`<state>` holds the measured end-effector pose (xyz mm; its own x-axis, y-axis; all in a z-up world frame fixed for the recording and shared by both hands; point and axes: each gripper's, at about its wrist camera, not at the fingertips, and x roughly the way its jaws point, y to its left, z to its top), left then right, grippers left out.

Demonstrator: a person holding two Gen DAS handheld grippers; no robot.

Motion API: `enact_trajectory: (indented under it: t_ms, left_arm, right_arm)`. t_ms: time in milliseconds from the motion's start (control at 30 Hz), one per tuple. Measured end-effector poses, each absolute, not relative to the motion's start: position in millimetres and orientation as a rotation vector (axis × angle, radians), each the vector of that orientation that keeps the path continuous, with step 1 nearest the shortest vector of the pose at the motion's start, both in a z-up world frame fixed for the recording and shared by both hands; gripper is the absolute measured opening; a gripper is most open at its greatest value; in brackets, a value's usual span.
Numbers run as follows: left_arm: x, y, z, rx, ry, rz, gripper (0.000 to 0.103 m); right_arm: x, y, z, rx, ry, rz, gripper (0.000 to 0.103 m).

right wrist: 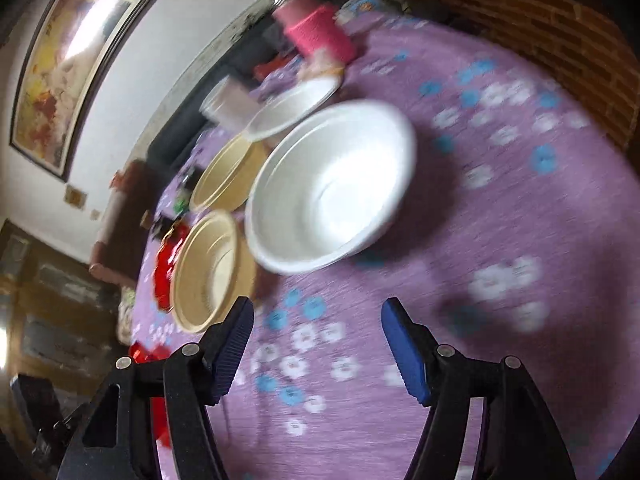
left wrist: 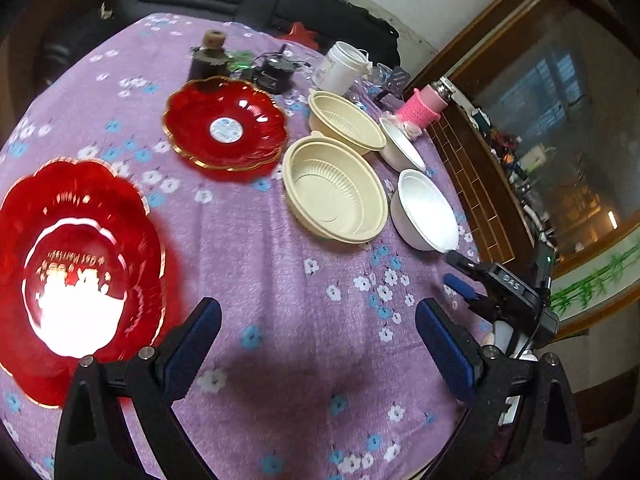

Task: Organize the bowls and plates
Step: 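Grasp the rim of the cream DAS bowl with the right tool, then carry the cream bowl onto the large red plate and open the right tool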

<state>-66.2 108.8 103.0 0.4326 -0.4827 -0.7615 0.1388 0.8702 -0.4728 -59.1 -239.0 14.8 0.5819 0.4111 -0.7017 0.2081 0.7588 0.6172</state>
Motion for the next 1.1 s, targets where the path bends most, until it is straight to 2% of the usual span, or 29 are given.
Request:
enact_trajectory:
  t_ms: [233, 300, 333, 367, 467, 833, 967, 1100]
  left_arm:
    - [-71.9, 109.6, 102.1, -0.293, 1.032, -0.323, 0.097]
    - [-72.9, 115.6, 102.0, -0.291, 1.033, -0.304, 0.097]
    - [-73.4, 119.1, 102.4, -0.29, 1.03, -0.294, 0.097]
    - [-74.0, 121.6, 102.5, -0.289, 1.025, -0.286, 0.097]
    - [-74.9, 126.7, 101.5, -0.276, 1.012, -0.269, 0.097]
    - [-63.6, 102.5, 73.5, -0.254, 1.064, -0.304, 0.097]
    - [-49.0, 81.9, 58.1, -0.207, 1.079, -0.294, 0.097]
    - [-31.9, 65.0, 43.8, -0.159, 1.095, -0.269, 0.097]
  right_arm:
    - [-7.7, -166.6, 0.9, 0.689, 0.981, 0.2, 0.07]
    - [4.5, -152.2, -2.8, 0.655, 0.982, 0.178, 0.057]
    - [9.1, -147.3, -6.7, 0.654, 0.992, 0.181, 0.037]
    - [12.8, -143.1, -11.0, 0.663, 1.008, 0.195, 0.024]
    - [11.7, -137.5, -14.9, 0.676, 1.043, 0.215, 0.016]
    - [-45.5, -144.4, 0.2, 0.604, 1.224, 0.339, 0.014]
    - [-53.4, -142.7, 3.2, 0.55, 1.179, 0.309, 0.019]
    - [-57.4, -140.8, 2.8, 0.506, 1.133, 0.267, 0.02]
